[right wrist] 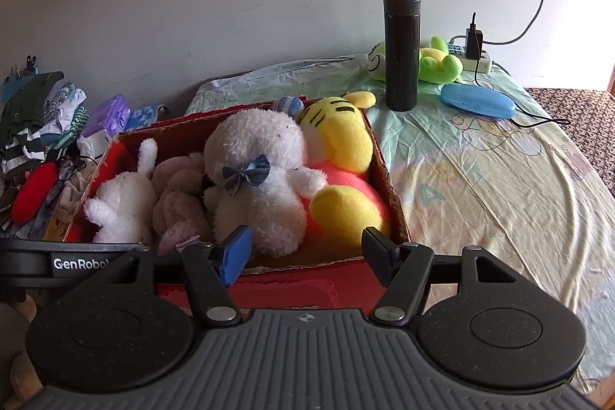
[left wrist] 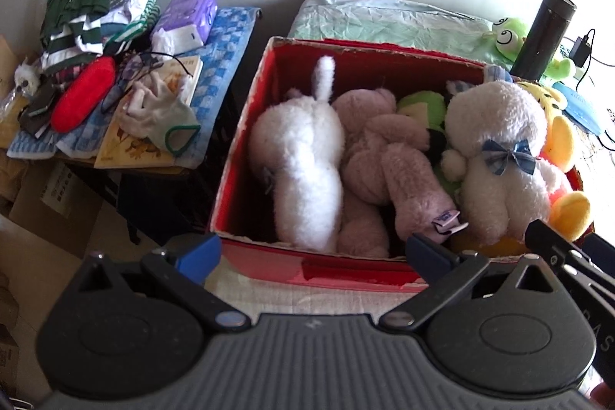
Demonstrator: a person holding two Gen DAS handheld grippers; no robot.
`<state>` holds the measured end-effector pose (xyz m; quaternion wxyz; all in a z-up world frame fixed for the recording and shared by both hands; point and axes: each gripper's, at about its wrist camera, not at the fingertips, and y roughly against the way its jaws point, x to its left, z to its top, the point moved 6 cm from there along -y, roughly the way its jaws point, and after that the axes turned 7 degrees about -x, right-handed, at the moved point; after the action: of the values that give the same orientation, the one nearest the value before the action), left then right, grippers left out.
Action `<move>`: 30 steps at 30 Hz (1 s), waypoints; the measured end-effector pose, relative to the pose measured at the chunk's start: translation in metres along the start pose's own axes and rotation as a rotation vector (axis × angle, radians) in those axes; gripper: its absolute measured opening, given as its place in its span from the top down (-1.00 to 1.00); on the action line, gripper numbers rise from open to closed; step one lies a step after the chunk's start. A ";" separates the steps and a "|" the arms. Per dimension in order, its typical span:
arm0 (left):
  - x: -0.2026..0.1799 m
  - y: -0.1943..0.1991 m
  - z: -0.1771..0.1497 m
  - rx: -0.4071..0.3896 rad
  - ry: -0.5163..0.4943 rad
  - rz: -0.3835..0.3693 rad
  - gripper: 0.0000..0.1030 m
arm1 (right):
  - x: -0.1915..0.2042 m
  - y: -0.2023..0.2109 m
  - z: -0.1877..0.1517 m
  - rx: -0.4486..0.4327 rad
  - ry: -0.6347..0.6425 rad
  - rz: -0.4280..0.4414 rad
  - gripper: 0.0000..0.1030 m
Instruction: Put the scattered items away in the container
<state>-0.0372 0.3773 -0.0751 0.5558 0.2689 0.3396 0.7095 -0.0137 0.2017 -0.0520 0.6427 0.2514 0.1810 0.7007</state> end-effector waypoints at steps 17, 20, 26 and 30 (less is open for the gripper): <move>0.004 -0.002 0.000 -0.030 -0.015 0.005 -0.99 | 0.008 -0.003 -0.004 0.006 0.001 -0.023 -0.29; 0.004 -0.002 0.000 -0.031 -0.015 0.004 -0.99 | 0.008 -0.003 -0.004 0.005 0.002 -0.025 -0.29; 0.005 -0.001 0.001 -0.040 -0.016 0.004 -0.99 | 0.007 -0.002 -0.005 0.000 0.003 -0.032 -0.29; 0.005 -0.001 0.000 -0.046 -0.015 0.003 -0.99 | 0.007 -0.002 -0.005 -0.003 0.003 -0.033 -0.29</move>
<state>-0.0379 0.3819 -0.0756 0.5632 0.2619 0.3186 0.7160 -0.0154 0.2092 -0.0567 0.6542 0.2465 0.1849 0.6907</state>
